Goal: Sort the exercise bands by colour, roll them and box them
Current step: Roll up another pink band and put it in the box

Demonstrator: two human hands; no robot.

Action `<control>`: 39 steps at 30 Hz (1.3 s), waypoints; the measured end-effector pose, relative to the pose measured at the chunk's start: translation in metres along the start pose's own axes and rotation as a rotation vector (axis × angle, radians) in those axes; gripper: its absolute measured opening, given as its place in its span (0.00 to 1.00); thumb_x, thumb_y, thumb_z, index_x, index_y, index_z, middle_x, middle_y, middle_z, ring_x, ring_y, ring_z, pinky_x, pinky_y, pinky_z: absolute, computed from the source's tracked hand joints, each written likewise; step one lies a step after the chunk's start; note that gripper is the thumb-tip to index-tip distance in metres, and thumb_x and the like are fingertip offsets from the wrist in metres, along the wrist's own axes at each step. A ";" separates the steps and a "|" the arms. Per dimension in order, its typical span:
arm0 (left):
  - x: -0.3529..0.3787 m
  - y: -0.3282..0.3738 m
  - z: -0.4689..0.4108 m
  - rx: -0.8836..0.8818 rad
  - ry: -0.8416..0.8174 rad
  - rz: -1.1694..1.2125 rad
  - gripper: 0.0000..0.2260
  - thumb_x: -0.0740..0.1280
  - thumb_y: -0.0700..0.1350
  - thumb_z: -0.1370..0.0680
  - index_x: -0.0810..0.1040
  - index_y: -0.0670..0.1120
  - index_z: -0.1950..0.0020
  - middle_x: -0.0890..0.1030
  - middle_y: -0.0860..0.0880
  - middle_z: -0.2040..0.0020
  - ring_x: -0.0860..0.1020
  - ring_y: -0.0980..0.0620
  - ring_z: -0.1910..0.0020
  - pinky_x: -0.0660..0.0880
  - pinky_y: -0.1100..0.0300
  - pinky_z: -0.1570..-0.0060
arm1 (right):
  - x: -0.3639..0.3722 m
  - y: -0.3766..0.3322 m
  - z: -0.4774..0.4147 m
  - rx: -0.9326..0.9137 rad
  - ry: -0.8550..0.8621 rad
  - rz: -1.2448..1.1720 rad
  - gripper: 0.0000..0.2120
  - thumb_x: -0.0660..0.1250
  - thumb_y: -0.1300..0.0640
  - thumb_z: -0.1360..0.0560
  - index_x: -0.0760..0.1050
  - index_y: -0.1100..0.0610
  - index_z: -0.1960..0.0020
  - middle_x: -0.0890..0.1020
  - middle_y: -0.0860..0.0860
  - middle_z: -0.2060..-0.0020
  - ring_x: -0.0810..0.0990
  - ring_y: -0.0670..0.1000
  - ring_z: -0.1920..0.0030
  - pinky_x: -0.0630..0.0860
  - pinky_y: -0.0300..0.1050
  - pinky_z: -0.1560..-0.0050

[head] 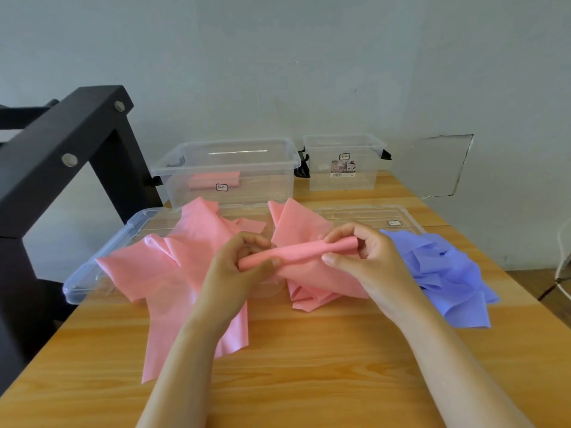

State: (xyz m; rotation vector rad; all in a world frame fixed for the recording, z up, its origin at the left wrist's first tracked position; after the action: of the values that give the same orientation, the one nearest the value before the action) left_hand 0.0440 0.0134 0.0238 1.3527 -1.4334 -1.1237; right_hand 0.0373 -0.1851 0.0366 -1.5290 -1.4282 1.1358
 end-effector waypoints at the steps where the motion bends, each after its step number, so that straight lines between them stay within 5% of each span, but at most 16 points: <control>1: -0.002 0.001 0.000 0.005 0.010 0.030 0.10 0.72 0.31 0.29 0.76 0.40 0.51 0.80 0.41 0.53 0.82 0.54 0.61 0.79 0.63 0.65 | -0.001 0.003 0.000 0.024 0.006 0.011 0.10 0.73 0.62 0.28 0.79 0.48 0.55 0.84 0.43 0.53 0.81 0.43 0.50 0.72 0.40 0.50; 4: -0.006 0.002 0.000 0.008 0.038 0.099 0.13 0.73 0.32 0.31 0.75 0.38 0.49 0.79 0.41 0.54 0.81 0.51 0.60 0.80 0.60 0.65 | -0.003 0.007 -0.001 0.058 0.045 0.044 0.06 0.74 0.57 0.28 0.80 0.47 0.55 0.84 0.40 0.56 0.80 0.41 0.53 0.71 0.38 0.53; 9: -0.004 -0.007 -0.001 -0.054 0.010 0.005 0.04 0.67 0.40 0.22 0.77 0.44 0.48 0.83 0.46 0.47 0.81 0.53 0.52 0.79 0.61 0.60 | -0.001 0.000 0.000 0.002 0.040 -0.009 0.10 0.74 0.64 0.30 0.79 0.49 0.60 0.83 0.41 0.61 0.80 0.39 0.58 0.72 0.30 0.58; 16: -0.001 0.004 0.000 0.047 0.011 0.032 0.09 0.71 0.30 0.28 0.76 0.41 0.52 0.80 0.44 0.57 0.80 0.55 0.63 0.78 0.65 0.65 | -0.008 0.010 -0.001 0.088 0.052 0.005 0.07 0.74 0.58 0.28 0.80 0.47 0.54 0.83 0.39 0.57 0.80 0.40 0.55 0.72 0.35 0.54; 29: -0.004 0.003 -0.002 0.094 0.023 0.051 0.12 0.72 0.28 0.30 0.76 0.39 0.51 0.79 0.47 0.56 0.78 0.54 0.58 0.79 0.63 0.60 | -0.006 0.010 -0.001 0.134 0.004 -0.033 0.04 0.74 0.56 0.29 0.81 0.48 0.57 0.83 0.39 0.62 0.80 0.39 0.58 0.71 0.33 0.57; 35: -0.003 0.005 0.000 0.080 0.032 0.097 0.09 0.70 0.30 0.28 0.76 0.38 0.50 0.78 0.45 0.58 0.80 0.55 0.62 0.78 0.64 0.66 | -0.003 0.007 0.000 0.134 -0.018 -0.054 0.02 0.74 0.51 0.31 0.82 0.46 0.59 0.82 0.39 0.60 0.80 0.41 0.57 0.70 0.35 0.58; 39: -0.004 0.005 -0.001 0.093 0.042 0.071 0.10 0.71 0.32 0.28 0.77 0.40 0.50 0.79 0.47 0.57 0.79 0.55 0.59 0.78 0.65 0.61 | -0.002 0.005 0.000 0.111 -0.028 -0.059 0.07 0.72 0.47 0.34 0.81 0.48 0.59 0.82 0.38 0.61 0.79 0.38 0.59 0.69 0.31 0.60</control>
State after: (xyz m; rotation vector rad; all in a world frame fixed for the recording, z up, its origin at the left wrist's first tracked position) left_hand 0.0437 0.0179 0.0289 1.3712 -1.5070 -0.9880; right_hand 0.0392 -0.1874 0.0326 -1.3896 -1.3961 1.1852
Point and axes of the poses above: each hand's wrist, its own z-axis away from the middle knuckle, its own x-axis out of the palm, y = z × x, the point moved 7 cm from there along -z, towards the middle knuckle
